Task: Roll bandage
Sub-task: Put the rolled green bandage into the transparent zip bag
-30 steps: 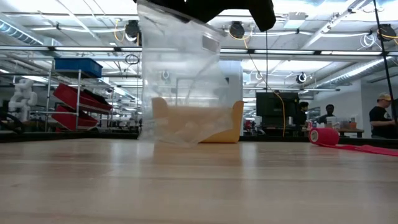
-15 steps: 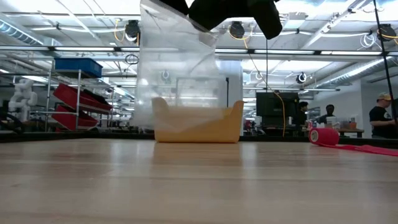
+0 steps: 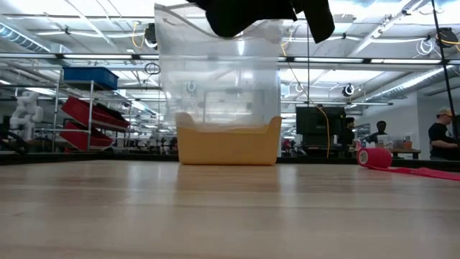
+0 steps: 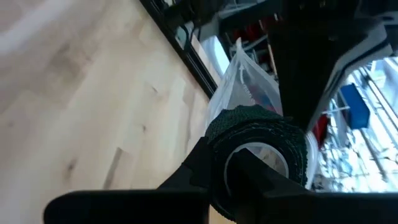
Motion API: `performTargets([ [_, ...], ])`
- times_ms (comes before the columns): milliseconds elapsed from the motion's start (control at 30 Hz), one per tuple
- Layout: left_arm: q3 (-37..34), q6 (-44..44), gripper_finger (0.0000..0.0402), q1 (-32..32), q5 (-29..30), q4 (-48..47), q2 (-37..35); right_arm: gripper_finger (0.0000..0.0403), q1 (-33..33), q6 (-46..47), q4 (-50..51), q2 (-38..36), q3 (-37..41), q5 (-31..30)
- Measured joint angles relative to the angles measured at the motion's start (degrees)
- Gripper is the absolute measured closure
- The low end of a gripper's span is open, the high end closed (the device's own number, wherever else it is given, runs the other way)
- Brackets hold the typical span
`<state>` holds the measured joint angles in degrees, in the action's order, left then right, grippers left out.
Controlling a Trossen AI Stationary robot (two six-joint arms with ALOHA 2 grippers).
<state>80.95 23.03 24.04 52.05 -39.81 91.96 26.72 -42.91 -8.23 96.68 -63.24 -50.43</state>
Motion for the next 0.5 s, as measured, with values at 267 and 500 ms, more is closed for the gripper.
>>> performTargets([
  [267, 0.0, 0.0, 0.04, 0.4, -2.1, 0.6, 0.0, 0.038, -2.5, 5.6, 0.0, 0.0, 0.0, -0.2],
  [500, 0.0, -3.9, 0.04, 2.2, -3.9, 5.9, 0.0, 0.038, -4.3, 12.0, -0.9, 0.0, 0.0, -0.2],
])
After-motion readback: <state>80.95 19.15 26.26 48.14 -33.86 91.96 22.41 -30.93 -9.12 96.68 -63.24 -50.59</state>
